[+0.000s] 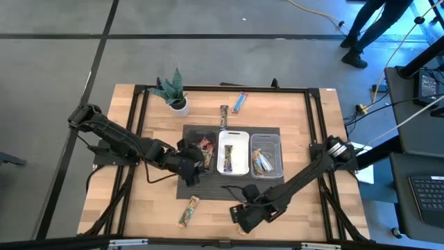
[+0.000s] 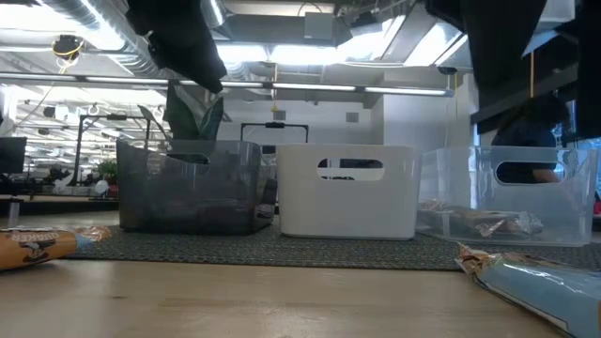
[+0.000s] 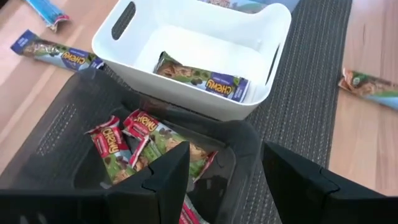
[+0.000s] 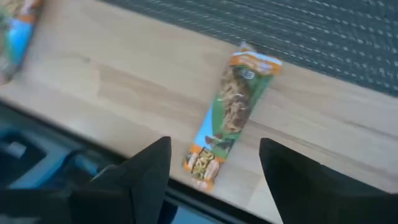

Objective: Pick and place Granola Bars by type
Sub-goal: Put the yellow granola bar into the transparent bin

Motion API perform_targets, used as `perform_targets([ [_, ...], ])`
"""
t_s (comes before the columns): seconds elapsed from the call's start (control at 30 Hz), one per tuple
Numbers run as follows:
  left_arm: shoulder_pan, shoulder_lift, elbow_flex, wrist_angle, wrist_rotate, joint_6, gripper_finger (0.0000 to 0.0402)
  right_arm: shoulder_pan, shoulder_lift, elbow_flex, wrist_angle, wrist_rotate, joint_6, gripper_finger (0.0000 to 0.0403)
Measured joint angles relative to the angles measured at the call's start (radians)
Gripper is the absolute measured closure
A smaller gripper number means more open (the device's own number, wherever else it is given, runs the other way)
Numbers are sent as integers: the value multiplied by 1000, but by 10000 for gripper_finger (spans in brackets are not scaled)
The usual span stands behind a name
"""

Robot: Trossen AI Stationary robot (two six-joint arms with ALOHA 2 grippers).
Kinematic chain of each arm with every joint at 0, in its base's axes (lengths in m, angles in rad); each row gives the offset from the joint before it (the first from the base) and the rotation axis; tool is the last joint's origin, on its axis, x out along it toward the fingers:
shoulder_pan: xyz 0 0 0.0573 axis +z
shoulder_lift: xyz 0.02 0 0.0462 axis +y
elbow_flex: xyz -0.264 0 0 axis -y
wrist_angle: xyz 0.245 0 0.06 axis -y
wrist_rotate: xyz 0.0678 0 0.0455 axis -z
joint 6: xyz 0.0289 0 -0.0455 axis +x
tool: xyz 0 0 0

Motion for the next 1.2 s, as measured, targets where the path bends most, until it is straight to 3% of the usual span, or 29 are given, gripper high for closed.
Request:
perform_targets([
  [0.23,0,0,0,-27,7,36,210,0,142,134,-63,0,60,155],
  [0.47,-7,0,0,-40,7,36,210,0,231,147,-65,-53,113,155],
  [1.03,-33,1,0,-42,4,36,210,-2,256,152,-69,-96,79,156],
  [1.2,-33,1,0,-42,3,36,210,-2,258,151,-111,-116,80,188],
])
